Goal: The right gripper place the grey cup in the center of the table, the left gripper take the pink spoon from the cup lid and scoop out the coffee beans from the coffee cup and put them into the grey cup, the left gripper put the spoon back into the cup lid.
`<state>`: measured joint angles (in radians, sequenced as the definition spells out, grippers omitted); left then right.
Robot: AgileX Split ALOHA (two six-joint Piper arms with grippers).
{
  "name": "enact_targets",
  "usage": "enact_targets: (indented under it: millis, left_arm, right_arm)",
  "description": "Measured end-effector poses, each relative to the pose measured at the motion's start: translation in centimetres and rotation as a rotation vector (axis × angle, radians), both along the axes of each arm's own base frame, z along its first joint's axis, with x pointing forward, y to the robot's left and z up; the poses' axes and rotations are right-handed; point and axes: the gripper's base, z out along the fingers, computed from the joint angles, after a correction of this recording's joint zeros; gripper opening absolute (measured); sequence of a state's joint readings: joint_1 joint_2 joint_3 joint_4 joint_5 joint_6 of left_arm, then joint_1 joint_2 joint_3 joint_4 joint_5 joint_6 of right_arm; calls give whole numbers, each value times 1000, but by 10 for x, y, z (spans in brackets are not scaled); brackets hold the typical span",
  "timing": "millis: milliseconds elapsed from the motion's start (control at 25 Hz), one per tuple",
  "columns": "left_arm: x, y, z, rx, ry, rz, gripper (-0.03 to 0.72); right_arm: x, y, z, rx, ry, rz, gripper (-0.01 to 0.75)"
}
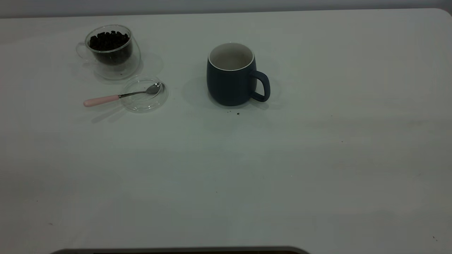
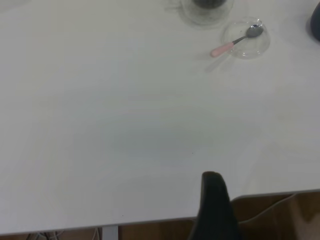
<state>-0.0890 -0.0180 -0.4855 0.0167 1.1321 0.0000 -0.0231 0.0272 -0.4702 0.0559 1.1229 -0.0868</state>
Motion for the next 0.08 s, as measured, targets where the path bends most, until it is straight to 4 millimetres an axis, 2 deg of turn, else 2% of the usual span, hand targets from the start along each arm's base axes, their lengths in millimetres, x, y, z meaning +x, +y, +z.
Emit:
enact_targets:
  millis: [80]
  left_arm:
    - [0,0,0,0,0,0,588]
  right_arm:
    - [0,0,0,0,0,0,591]
